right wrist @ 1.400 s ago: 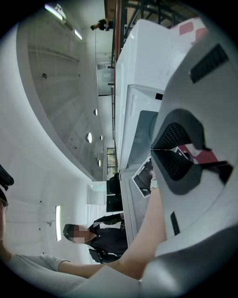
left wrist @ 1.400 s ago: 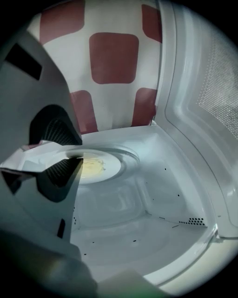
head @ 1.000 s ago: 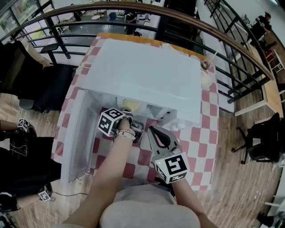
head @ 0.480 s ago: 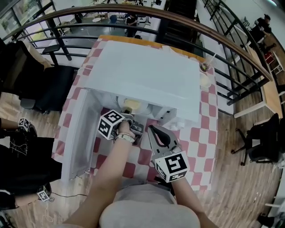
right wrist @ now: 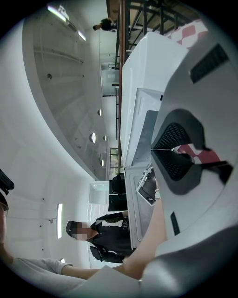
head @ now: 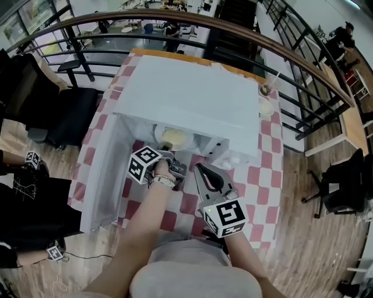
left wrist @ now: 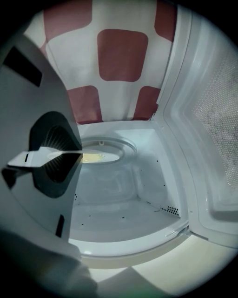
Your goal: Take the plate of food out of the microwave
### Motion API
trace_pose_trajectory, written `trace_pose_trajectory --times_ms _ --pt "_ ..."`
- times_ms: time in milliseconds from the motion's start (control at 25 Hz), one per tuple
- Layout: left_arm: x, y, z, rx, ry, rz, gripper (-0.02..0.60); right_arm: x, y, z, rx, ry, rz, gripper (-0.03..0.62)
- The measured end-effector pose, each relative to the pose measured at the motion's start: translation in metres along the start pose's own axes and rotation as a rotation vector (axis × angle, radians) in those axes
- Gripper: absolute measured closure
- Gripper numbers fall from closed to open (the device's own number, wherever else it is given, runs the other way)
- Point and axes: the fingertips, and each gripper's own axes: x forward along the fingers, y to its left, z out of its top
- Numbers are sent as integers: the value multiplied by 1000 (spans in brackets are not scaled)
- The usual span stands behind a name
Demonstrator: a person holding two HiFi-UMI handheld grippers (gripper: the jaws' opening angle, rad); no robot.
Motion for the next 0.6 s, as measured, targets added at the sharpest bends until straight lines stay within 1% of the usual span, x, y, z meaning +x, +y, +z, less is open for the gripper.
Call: trace_pose_trajectory --times_ms 600 --pt "-38 -4 -8 -7 -3 -56 571 -19 12 8 5 -28 -9 568"
